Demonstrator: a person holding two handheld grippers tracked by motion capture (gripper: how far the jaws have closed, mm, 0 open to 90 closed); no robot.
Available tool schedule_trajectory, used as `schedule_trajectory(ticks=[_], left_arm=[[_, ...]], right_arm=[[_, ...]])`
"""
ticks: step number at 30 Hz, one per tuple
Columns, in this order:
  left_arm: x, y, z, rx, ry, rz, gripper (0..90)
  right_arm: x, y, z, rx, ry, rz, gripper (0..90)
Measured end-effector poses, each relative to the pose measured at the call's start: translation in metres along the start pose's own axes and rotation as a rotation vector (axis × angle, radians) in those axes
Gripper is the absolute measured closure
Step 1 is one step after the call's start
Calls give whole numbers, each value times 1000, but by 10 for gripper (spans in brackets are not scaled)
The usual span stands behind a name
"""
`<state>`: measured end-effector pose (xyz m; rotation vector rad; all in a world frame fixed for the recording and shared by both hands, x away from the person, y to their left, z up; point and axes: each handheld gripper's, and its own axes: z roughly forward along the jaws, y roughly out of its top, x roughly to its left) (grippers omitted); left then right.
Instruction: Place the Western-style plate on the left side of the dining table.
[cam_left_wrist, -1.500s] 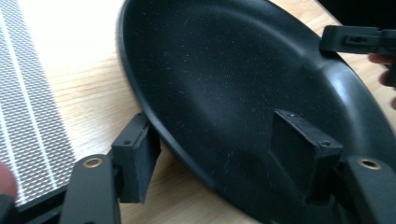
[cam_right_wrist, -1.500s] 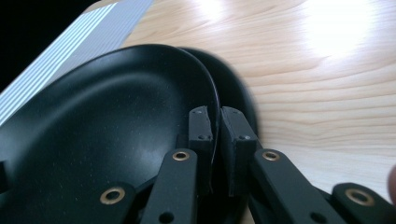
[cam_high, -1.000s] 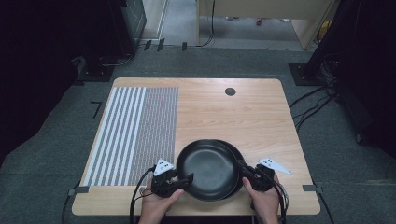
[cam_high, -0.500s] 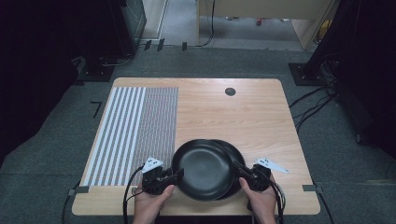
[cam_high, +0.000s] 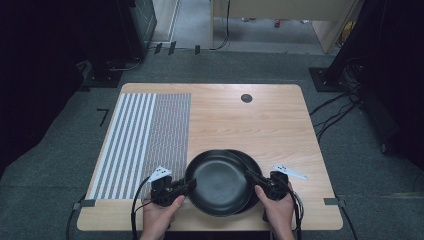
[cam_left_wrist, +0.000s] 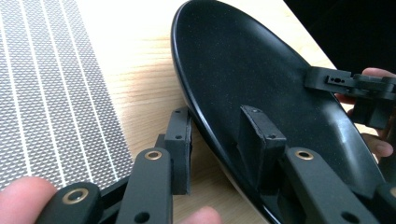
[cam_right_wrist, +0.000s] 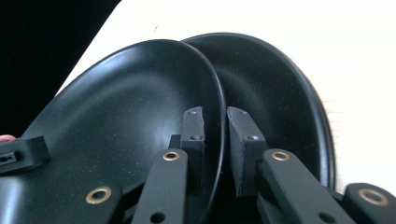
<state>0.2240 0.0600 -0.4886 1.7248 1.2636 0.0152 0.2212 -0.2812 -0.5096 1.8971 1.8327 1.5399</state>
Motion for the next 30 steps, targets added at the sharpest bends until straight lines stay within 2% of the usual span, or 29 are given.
schedule_trajectory(ticks=[4, 7, 11, 13, 16, 22, 30], left_arm=[[3, 0, 0, -3, -13, -8, 668], [5, 0, -1, -8, -26, -26, 675], [2, 5, -4, -13, -51, -30, 712], [2, 6, -4, -12, -51, -32, 727], [4, 7, -3, -3, -65, -58, 730], [0, 10, -2, 4, -62, -50, 732], [-6, 24, -8, -18, -61, -30, 733]], right_arm=[[2, -1, -1, -12, -11, 21, 796], [3, -2, -3, -20, 0, 77, 818], [1, -3, -6, -48, 29, 168, 837], [1, -4, -7, -71, 36, 191, 838], [1, -4, -9, -89, 44, 229, 848], [1, -2, -12, -82, 39, 240, 845], [7, 12, -16, -97, 46, 233, 841]])
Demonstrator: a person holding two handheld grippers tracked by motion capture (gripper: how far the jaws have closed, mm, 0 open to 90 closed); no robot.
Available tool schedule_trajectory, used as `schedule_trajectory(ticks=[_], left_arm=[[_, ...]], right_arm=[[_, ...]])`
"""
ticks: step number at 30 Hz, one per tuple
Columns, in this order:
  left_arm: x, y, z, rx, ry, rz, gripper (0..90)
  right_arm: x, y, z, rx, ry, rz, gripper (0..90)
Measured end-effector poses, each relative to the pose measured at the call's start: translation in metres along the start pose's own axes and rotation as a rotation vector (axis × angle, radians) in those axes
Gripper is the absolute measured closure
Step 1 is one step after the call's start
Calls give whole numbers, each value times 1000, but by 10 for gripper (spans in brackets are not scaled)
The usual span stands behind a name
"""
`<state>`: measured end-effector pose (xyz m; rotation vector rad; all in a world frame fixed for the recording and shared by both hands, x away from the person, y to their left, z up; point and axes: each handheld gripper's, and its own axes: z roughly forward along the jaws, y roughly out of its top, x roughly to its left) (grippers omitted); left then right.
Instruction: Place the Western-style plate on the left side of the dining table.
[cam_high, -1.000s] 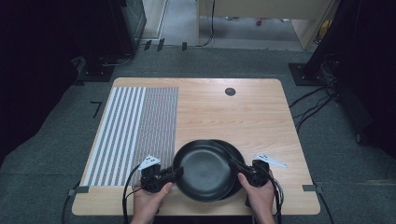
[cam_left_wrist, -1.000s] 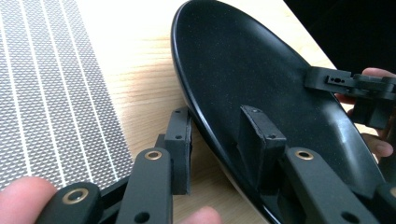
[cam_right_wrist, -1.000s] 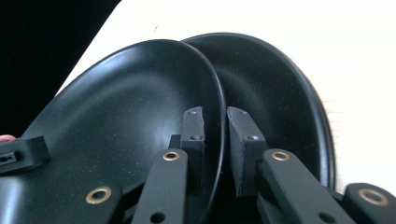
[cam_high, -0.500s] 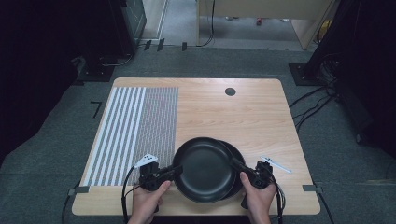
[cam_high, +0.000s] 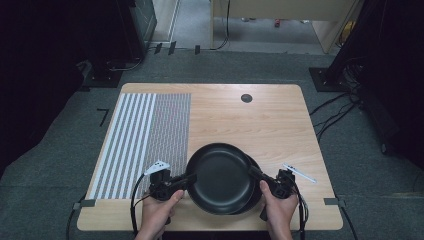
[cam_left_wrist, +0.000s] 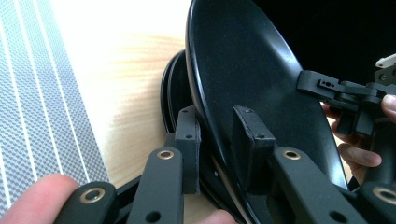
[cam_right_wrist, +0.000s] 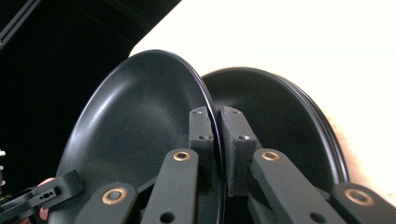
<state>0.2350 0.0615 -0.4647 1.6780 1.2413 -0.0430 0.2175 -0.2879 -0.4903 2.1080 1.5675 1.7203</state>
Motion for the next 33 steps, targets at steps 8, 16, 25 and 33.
schedule_trajectory(ticks=[8, 16, 25, 33], left_arm=[[12, 19, -6, -13, 1, -4, 733], [27, 38, -15, -38, 11, -18, 733], [48, 51, -31, -77, 43, -44, 731], [67, 58, -47, -124, 85, -79, 732]], right_arm=[[17, 15, 15, -4, -2, -35, 841], [36, 28, 37, 5, 9, -53, 841], [58, 41, 69, 40, 28, -85, 840], [77, 46, 102, 80, 52, -100, 838]])
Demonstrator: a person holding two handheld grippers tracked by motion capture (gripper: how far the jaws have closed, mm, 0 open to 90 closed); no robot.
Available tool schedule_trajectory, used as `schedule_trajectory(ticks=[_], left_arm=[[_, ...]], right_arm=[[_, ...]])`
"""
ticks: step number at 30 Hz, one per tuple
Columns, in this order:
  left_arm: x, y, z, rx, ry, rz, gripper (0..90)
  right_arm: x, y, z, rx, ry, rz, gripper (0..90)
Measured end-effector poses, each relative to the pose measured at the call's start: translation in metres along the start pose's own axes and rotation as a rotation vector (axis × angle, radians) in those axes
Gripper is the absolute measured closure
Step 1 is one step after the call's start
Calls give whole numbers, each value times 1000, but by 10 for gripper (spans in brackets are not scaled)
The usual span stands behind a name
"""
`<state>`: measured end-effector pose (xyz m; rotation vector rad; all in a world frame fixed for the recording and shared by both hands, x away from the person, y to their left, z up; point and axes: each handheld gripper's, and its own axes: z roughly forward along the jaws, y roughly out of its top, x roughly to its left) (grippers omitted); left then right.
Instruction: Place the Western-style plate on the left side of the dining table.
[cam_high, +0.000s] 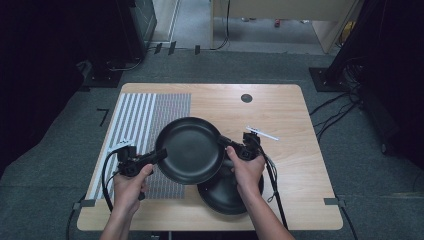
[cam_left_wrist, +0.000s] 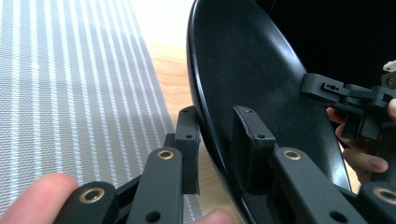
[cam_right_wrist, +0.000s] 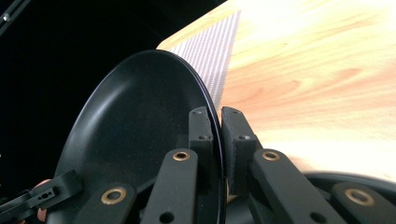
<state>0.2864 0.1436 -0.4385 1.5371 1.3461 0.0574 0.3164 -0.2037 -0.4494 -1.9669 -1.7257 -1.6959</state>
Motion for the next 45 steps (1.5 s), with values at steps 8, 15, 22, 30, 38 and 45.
schedule_trajectory(ticks=[8, 15, 22, 30, 38, 45], left_arm=[[22, 7, -8, -24, 24, -41, 733], [42, 13, -15, -44, 42, -79, 734], [60, 15, -19, -61, 86, -111, 736], [87, 15, -25, -82, 131, -173, 736], [116, 13, -25, -121, 173, -239, 738], [133, 7, -21, -152, 223, -294, 736]], right_arm=[[15, 10, 31, 40, 6, -29, 837], [28, 17, 58, 74, 12, -58, 836], [35, 19, 90, 115, 16, -69, 828], [44, 21, 129, 168, 11, -94, 824], [53, 21, 171, 217, 12, -121, 822], [53, 18, 201, 254, 18, -135, 821]])
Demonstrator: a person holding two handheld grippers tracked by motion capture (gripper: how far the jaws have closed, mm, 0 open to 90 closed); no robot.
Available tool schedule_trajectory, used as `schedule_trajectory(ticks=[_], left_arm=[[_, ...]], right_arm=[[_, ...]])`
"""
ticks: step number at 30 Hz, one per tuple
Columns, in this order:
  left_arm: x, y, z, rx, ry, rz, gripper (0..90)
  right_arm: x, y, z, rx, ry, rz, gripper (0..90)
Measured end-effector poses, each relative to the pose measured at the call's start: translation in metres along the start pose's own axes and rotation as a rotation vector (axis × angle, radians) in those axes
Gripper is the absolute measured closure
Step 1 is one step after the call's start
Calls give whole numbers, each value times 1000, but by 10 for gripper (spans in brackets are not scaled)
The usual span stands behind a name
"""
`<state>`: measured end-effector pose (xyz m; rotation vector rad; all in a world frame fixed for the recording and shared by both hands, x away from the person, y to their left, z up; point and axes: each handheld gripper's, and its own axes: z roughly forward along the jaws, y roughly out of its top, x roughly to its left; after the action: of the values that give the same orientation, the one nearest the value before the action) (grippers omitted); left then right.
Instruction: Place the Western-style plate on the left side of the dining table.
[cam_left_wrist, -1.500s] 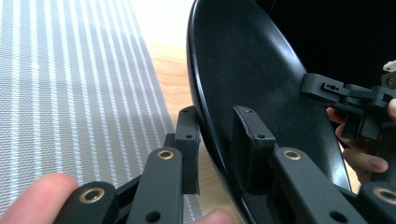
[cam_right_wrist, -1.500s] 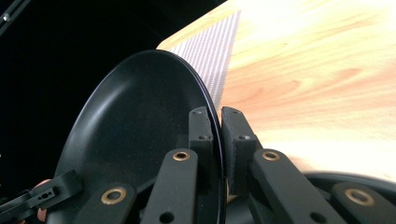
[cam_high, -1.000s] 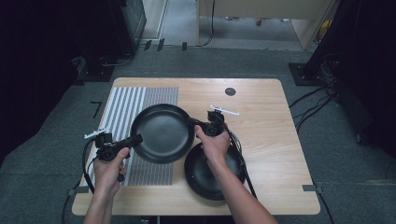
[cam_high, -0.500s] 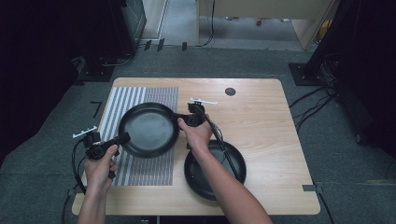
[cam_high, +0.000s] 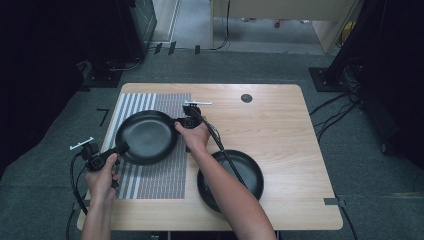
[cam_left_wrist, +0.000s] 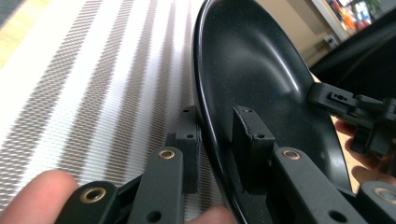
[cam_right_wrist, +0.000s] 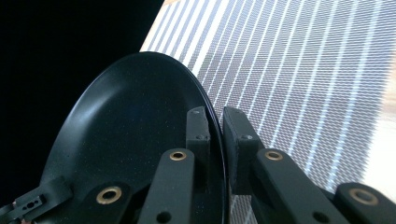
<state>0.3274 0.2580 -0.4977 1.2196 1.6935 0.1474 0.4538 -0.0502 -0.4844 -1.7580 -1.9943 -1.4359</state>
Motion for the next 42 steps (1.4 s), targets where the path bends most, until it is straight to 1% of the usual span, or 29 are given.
schedule_trajectory(ticks=[3, 9, 12, 14, 17, 21, 22, 26, 28, 29, 30, 31, 33, 34, 35, 36, 37, 38, 39, 40, 41, 42], left_arm=[[5, -1, 3, -6, 16, -12, 735], [4, -4, 10, -18, 60, 10, 731], [4, -6, 14, -22, 88, 17, 721], [6, -7, 16, -22, 99, 20, 715], [5, -8, 18, -21, 121, 42, 703], [-3, -11, 20, -35, 160, 103, 674], [-3, -12, 20, -37, 164, 112, 667], [-2, -12, 22, -22, 174, 118, 649], [-1, -12, 23, -15, 175, 116, 638], [-1, -12, 23, -11, 179, 123, 635], [-3, -12, 23, -7, 186, 134, 627], [-4, -12, 24, -2, 194, 147, 616], [-8, -13, 24, 7, 221, 188, 585], [-12, -14, 26, 12, 243, 221, 557], [-15, -16, 27, 15, 258, 242, 516], [-18, -17, 28, 16, 276, 270, 478], [-20, -19, 29, 18, 290, 290, 443], [-22, -20, 30, 19, 304, 301, 413], [-24, -20, 30, 25, 318, 310, 380], [-25, -20, 30, 25, 331, 320, 346], [-26, -21, 30, 23, 343, 333, 329], [-28, -21, 30, 24, 355, 347, 293]], right_arm=[[0, 1, 10, 15, 0, -10, 820], [-7, 2, 24, 29, -13, 7, 807], [-10, 3, 29, 34, -22, 4, 804], [-10, 4, 33, 37, -30, -3, 803], [-10, 4, 37, 34, -38, -23, 798], [-11, 3, 40, 18, -50, -32, 790], [-11, 3, 41, 15, -53, -33, 789], [-11, 2, 43, 8, -69, -52, 793], [-9, 2, 43, 7, -80, -70, 793], [-8, 2, 43, 9, -85, -75, 791], [-7, 2, 43, 7, -91, -87, 789], [-7, 2, 43, 5, -96, -90, 786], [-5, 1, 43, 1, -105, -99, 775], [-4, 1, 43, -2, -108, -109, 753], [-2, 1, 42, -12, -111, -121, 725], [0, 1, 40, -30, -120, -137, 679], [2, 1, 37, -58, -146, -165, 656], [5, 1, 34, -76, -164, -193, 632], [7, 2, 31, -85, -171, -208, 604], [8, 2, 27, -96, -182, -220, 591], [9, 3, 24, -106, -189, -232, 576], [10, 3, 20, -111, -188, -237, 563]])
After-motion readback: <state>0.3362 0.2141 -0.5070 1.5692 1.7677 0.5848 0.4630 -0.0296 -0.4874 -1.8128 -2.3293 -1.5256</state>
